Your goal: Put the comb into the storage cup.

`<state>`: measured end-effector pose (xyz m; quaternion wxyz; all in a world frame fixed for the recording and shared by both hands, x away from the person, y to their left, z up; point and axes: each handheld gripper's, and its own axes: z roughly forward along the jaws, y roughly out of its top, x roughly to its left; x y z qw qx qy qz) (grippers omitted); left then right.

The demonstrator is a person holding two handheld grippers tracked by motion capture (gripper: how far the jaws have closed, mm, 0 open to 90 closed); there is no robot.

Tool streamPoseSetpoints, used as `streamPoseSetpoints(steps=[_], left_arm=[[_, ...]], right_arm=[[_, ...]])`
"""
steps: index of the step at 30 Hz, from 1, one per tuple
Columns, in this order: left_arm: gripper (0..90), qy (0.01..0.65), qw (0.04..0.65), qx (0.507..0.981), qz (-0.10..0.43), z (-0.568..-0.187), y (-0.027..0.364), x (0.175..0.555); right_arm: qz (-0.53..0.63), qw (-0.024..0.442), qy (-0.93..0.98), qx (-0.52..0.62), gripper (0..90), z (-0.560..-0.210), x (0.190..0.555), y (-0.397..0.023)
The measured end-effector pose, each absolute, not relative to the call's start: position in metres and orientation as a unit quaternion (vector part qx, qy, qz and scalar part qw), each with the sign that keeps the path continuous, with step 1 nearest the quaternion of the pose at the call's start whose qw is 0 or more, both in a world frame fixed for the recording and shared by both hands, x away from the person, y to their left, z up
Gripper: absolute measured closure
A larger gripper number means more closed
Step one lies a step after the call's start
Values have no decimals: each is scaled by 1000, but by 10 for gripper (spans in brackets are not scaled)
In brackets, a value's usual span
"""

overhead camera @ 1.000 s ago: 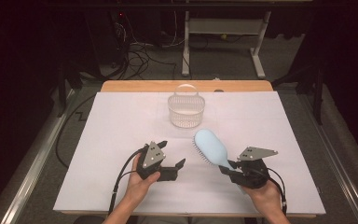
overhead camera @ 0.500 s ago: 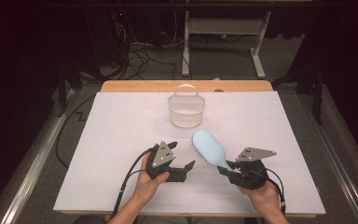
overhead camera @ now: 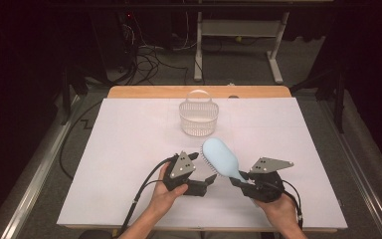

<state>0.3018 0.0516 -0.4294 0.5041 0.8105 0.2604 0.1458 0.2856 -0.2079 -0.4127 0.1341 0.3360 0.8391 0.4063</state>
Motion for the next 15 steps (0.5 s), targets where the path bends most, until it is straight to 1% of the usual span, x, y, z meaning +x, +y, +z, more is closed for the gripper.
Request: streamPoseSetpoints(steps=[8,15], left_arm=[[151,252,511,812,129,-429,42,303],[147,253,516,809,125,-428,38,304]], right_arm=[[411,136,837,335,701,-412,286,-209],[416,136,835,334,701,-411,286,-210]])
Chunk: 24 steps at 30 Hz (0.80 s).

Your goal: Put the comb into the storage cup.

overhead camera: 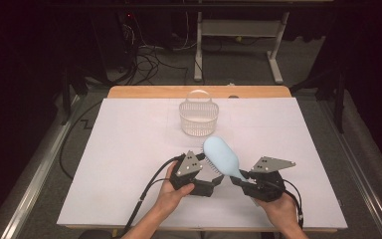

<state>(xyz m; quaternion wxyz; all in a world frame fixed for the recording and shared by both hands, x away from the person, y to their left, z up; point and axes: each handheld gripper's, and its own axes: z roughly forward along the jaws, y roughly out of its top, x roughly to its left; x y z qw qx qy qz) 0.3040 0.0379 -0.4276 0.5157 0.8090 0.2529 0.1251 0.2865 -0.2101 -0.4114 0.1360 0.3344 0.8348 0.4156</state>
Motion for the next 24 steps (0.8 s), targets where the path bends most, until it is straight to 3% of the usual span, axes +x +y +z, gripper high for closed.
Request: streamPoseSetpoints(steps=[24], left_arm=[[148,271,540,790,108,-423,30,305]], right_arm=[[408,142,841,327,702,-414,286,-202]])
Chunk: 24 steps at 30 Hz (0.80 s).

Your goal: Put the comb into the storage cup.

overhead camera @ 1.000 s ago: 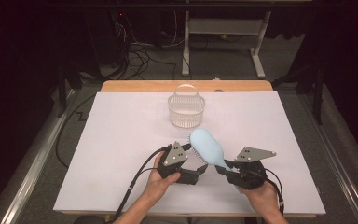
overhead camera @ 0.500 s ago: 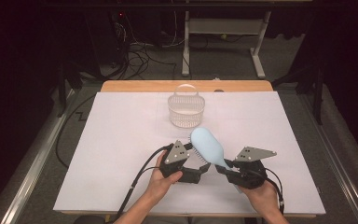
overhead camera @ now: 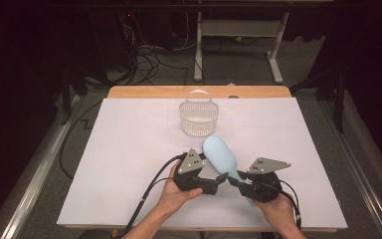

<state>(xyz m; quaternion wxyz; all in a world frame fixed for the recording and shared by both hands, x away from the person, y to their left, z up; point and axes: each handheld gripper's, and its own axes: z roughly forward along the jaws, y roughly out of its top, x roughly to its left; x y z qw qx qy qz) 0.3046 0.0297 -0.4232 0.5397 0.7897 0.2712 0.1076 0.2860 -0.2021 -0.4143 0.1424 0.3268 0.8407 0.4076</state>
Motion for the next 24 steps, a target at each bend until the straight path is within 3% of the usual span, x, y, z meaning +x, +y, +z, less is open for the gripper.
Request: streamPoseSetpoints(steps=[24], left_arm=[[155,289,547,779,100,-422,26,307]], right_arm=[[407,150,840,326,700,-415,284,-196]])
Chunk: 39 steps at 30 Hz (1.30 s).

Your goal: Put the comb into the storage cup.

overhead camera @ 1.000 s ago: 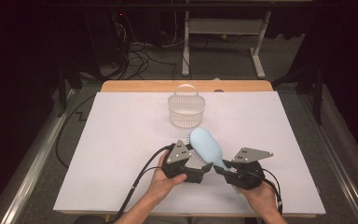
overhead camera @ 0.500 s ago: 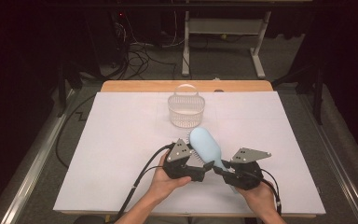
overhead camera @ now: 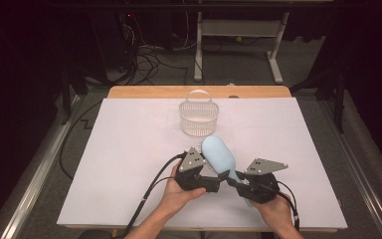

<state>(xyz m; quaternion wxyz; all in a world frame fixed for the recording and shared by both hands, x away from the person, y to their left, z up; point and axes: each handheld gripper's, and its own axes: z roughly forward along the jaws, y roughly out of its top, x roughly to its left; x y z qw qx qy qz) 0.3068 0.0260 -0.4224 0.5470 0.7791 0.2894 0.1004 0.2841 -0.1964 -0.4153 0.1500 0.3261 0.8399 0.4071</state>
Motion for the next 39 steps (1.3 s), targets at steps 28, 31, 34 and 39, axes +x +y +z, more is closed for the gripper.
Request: streamPoseSetpoints(steps=[28,31,34,39], left_arm=[[167,293,548,779,89,-421,26,311],[166,294,546,778,101,-422,25,312],[175,297,548,776,101,-421,26,313],[227,296,554,772,92,-420,28,315]], right_arm=[[410,165,842,310,695,-415,278,-187],[405,169,843,311,696,-415,280,-184],[408,168,842,310,696,-414,283,-183],[408,167,842,310,703,-414,286,-183]])
